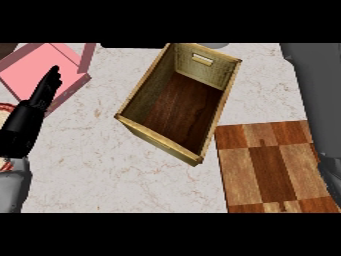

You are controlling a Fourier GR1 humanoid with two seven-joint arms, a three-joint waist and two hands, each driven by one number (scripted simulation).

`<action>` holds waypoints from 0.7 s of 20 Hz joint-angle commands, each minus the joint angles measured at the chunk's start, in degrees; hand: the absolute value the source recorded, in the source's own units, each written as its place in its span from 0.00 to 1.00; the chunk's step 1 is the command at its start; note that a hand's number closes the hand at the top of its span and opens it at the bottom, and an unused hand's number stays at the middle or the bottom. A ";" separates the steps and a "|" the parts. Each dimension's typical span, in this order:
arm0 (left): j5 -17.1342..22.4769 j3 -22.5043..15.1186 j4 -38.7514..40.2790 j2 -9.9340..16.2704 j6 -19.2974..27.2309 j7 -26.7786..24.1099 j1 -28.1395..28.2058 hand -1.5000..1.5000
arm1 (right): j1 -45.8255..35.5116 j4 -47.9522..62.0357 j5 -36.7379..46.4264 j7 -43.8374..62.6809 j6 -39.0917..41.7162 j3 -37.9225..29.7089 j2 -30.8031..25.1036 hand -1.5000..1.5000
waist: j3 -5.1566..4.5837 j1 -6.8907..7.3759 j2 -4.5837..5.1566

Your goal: Pick the croissant from the cutting board and place it in the basket

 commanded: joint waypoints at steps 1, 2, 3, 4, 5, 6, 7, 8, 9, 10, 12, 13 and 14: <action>1.25 1.51 0.41 1.05 -1.11 -0.82 0.97 0.50 | -1.34 4.47 0.15 7.09 6.64 1.76 -0.62 1.00 | 0.01 -0.50 -0.17; -0.59 -0.77 -0.70 -0.41 0.10 0.52 -0.24 0.50 | -0.51 6.80 2.29 5.78 6.55 4.24 -0.49 1.00 | 0.01 -0.52 -0.06; 0.00 -0.24 -2.08 0.44 -0.88 -0.21 2.47 0.50 | -1.43 7.43 2.72 6.48 7.60 5.03 -0.66 1.00 | 0.01 -0.04 -0.23; -0.45 0.08 -0.44 -0.28 0.39 -0.89 1.26 0.50 | -1.82 8.37 2.98 5.25 8.81 5.90 -1.10 1.00 | -0.01 -0.44 -0.09; 1.14 1.55 -0.83 1.05 -0.83 0.22 0.40 0.50 | -1.70 8.23 3.18 6.23 10.95 6.81 -2.11 1.00 | 0.01 -0.78 -0.30; -0.41 -0.01 -1.17 -0.30 0.45 1.90 0.01 0.50 | -2.38 9.45 2.90 4.37 11.73 5.95 -3.93 1.00 | 0.05 -0.82 -0.18; 0.49 0.18 -3.36 -0.40 -0.06 1.99 2.18 0.50 | -0.89 6.71 1.92 5.60 13.56 6.69 -3.57 1.00 | 0.09 -0.99 -0.55; 0.31 0.16 -1.68 0.30 -0.80 1.26 0.90 0.50 | -3.51 9.49 2.76 4.59 13.66 7.19 -3.60 1.00 | 0.03 -0.72 -0.24; -0.58 -0.38 -1.15 -0.64 0.29 0.36 1.06 0.50 | -4.70 10.03 2.25 5.02 15.43 7.43 -3.76 1.00 | 0.02 -0.89 -0.27; 0.32 -0.02 -0.55 -0.70 -0.11 1.21 -0.55 0.50 | -4.42 12.53 1.12 1.59 17.33 7.04 -5.04 1.00 | 0.02 -0.83 -0.06; -0.46 -0.06 -0.97 -0.91 0.41 0.59 1.86 0.50 | -2.06 8.84 0.51 6.13 14.04 7.65 0.62 0.00 | 0.06 -0.94 -0.34; 0.20 0.30 -2.84 -0.43 -0.03 1.62 1.40 0.50 | -3.21 11.62 -1.60 4.19 16.69 4.75 -2.53 0.00 | 0.07 -0.69 -0.29; -1.23 0.04 0.35 -0.81 0.81 -1.48 1.39 0.50 | -1.43 10.08 -1.88 3.36 15.61 4.62 -2.02 0.00 | 0.07 -1.11 -0.17</action>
